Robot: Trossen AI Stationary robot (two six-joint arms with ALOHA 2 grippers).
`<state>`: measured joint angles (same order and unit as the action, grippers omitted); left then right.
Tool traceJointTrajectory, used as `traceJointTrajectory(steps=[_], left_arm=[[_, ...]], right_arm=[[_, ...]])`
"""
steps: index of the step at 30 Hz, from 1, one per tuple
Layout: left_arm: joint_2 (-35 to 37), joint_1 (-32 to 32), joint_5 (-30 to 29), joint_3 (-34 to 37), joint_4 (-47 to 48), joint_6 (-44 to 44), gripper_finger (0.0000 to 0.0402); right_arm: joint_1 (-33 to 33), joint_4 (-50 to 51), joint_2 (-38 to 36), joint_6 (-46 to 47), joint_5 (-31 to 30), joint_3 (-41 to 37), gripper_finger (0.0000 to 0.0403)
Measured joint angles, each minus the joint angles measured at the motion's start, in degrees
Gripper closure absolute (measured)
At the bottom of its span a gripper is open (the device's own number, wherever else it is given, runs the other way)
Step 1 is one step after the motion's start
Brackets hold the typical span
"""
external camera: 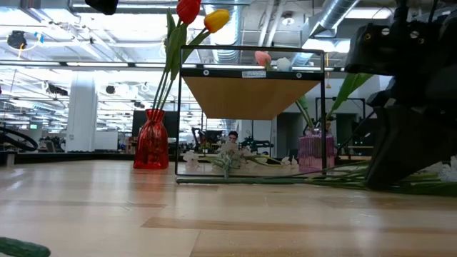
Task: Pick and place flowers into a vace then onto a shelf
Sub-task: Put the right white flowers into the red flower vase
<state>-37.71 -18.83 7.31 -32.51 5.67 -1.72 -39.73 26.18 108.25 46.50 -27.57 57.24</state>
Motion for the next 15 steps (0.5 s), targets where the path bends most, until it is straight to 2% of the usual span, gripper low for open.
traceJointTrajectory(steps=[8,15], left_arm=[[-0.02,0.00,-0.02,0.00,0.02,0.87,0.0164],[-0.02,0.00,-0.02,0.00,0.02,0.87,0.0163]], right_arm=[[-2.36,4.31,0.52,-1.85,1.33,5.19,0.0401],[-4.73,9.66,0.48,-1.97,-0.25,11.08,0.0402]])
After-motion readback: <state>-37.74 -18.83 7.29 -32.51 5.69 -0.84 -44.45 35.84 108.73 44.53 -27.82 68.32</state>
